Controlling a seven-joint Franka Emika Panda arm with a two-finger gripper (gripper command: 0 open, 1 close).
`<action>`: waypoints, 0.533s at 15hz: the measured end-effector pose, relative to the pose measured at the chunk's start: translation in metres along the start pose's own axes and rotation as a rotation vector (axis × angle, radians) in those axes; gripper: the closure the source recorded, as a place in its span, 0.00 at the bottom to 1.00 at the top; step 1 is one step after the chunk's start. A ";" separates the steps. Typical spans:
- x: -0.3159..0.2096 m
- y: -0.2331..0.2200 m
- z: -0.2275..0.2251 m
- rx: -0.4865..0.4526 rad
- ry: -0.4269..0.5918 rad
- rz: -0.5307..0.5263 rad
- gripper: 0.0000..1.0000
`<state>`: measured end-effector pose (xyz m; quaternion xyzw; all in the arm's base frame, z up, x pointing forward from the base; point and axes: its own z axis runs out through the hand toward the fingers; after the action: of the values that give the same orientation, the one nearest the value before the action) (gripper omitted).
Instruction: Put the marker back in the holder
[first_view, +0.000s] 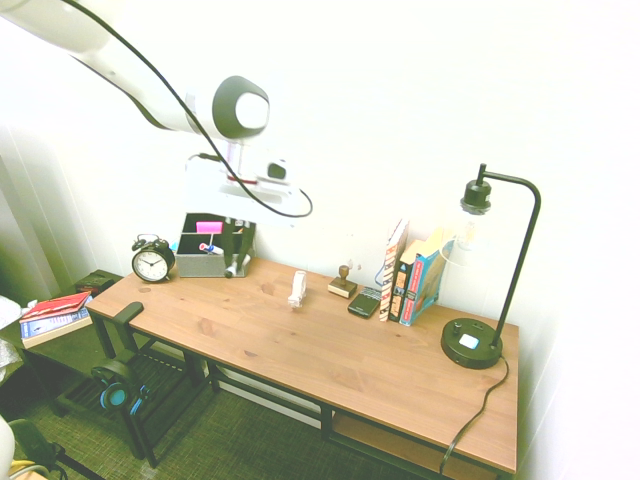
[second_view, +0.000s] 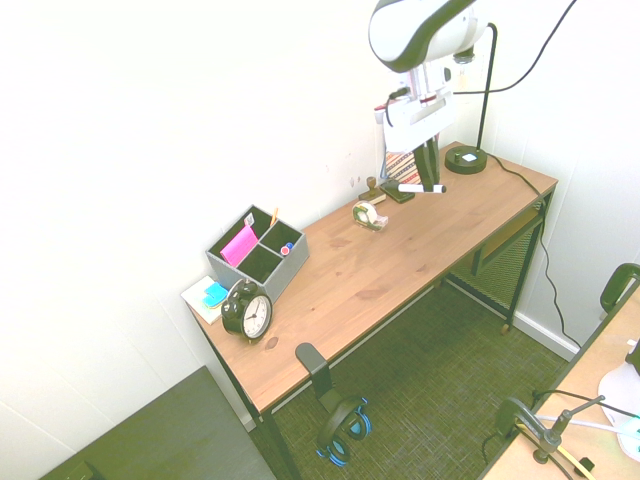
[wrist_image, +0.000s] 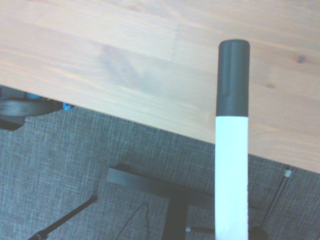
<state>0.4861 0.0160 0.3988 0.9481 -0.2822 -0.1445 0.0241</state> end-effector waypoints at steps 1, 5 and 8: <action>-0.017 -0.023 -0.002 -0.002 -0.001 0.006 1.00; -0.070 -0.107 0.013 -0.035 -0.053 0.030 1.00; -0.086 -0.165 0.026 -0.054 -0.065 0.035 1.00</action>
<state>0.4970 0.2024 0.3754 0.9369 -0.2951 -0.1823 0.0432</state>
